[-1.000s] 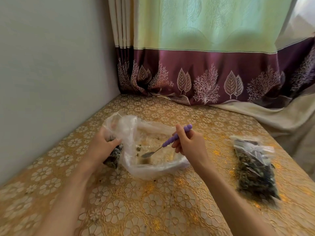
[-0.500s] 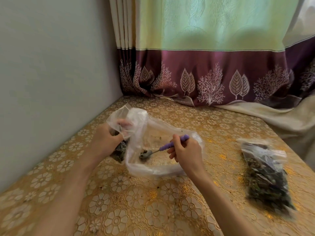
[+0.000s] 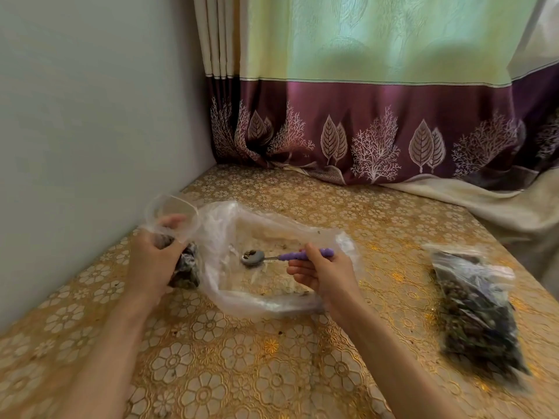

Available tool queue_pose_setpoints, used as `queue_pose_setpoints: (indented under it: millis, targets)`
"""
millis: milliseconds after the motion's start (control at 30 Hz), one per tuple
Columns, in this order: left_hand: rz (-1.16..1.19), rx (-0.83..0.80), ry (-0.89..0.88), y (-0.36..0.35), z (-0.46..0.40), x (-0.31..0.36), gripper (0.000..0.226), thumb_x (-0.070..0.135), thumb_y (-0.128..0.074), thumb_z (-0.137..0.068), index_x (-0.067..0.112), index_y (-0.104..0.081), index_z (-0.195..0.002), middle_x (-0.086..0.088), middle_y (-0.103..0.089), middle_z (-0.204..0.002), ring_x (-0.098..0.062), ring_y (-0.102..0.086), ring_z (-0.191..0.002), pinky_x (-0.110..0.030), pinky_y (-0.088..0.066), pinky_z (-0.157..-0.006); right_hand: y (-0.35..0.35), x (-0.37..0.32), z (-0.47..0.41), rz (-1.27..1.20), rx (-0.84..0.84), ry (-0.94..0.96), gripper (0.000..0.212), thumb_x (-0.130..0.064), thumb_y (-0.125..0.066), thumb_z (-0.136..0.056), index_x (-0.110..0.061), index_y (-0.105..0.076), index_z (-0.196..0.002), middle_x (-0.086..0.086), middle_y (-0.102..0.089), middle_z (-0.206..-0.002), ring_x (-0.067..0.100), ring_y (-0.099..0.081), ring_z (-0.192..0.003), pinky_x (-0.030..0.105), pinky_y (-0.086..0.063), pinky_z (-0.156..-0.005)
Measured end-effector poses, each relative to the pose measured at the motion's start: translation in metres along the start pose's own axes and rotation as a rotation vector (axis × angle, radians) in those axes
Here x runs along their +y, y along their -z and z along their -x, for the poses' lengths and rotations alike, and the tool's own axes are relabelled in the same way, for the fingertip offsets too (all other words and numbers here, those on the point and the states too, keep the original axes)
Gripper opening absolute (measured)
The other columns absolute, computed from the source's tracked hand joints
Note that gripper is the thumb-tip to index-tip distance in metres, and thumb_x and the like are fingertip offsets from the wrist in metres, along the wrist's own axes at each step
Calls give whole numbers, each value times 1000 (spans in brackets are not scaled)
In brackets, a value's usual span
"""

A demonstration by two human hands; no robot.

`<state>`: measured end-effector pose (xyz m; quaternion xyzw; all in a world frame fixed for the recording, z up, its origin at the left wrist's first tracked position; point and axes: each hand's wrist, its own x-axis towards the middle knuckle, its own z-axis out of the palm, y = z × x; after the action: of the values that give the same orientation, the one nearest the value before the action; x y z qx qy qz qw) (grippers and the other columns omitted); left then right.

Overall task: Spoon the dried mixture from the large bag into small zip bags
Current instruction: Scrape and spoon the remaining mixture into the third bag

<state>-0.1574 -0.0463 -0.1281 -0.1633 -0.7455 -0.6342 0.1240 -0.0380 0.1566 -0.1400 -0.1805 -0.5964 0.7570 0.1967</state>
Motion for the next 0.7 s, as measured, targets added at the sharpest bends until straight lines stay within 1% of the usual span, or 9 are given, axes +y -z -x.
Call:
queue_pose_setpoints:
  millis: [100, 167, 233, 267, 333, 400, 533, 600, 700]
  targets:
    - [149, -5, 32, 2, -1, 2, 19, 29, -72, -69, 13, -67, -78, 34, -65, -82, 7, -64, -76, -12, -50, -52, 1, 0, 0, -46, 0, -21, 48, -20, -47, -98, -10, -75, -61, 21, -72, -87, 16, -68, -65, 19, -54, -56]
    - [205, -73, 65, 2, 2, 2, 33, 40, -71, -59, 17, -70, -83, 20, -70, -83, -2, -67, -74, -17, -51, -51, 2, -3, 1, -62, 6, -6, 48, -21, -48, -98, -14, -76, -59, 17, -73, -86, 15, -68, -67, 19, -54, -58]
    - [193, -166, 128, -1, 5, -1, 35, 44, -72, -54, 25, -70, -84, 3, -71, -89, -14, -68, -79, -30, -55, -60, 3, -9, 4, -78, -2, 31, 46, -23, -49, -96, -17, -76, -60, 15, -74, -85, 13, -68, -66, 18, -54, -58]
    - [170, -201, 163, -4, 6, -3, 32, 42, -73, -57, 26, -69, -84, -1, -71, -88, -18, -67, -82, -35, -55, -64, 4, -13, 6, -94, -2, 57, 44, -23, -50, -95, -15, -76, -61, 16, -74, -84, 14, -68, -64, 18, -54, -57]
    - [65, -238, 193, -12, 10, -8, 17, 32, -73, -70, 27, -64, -83, 4, -71, -77, -18, -67, -79, -28, -51, -63, 7, -21, 7, -133, -5, 110, 37, -23, -51, -94, -9, -74, -69, 18, -73, -85, 15, -67, -62, 17, -54, -55]
    - [-40, -258, 175, -20, 13, -13, 9, 25, -70, -79, 22, -63, -83, 4, -70, -80, -17, -66, -79, -23, -47, -60, 9, -29, 9, -147, -27, 155, 33, -25, -50, -93, -2, -70, -79, 18, -73, -88, 16, -65, -64, 17, -53, -55]
    - [-142, -267, 156, -24, 15, -21, 28, 27, -69, -81, 1, -63, -92, -9, -62, -95, -34, -61, -90, -42, -50, -74, 6, -47, 13, -126, -66, 249, 32, -24, -47, -96, -1, -66, -83, 17, -73, -90, 18, -64, -67, 19, -53, -58]
    - [-168, -281, 133, -24, 16, -23, 30, 30, -70, -80, 1, -63, -87, -12, -61, -96, -32, -60, -84, -37, -46, -71, 2, -56, 16, -117, -99, 295, 32, -23, -46, -96, -3, -66, -81, 14, -73, -87, 16, -64, -67, 19, -53, -58]
    - [-140, -298, 135, -26, 20, -23, 24, 36, -70, -79, 13, -63, -82, -13, -66, -93, -23, -61, -78, -25, -43, -66, -6, -65, 21, -47, -173, 364, 29, -21, -47, -96, -5, -66, -82, 9, -74, -81, 15, -65, -65, 19, -53, -57]
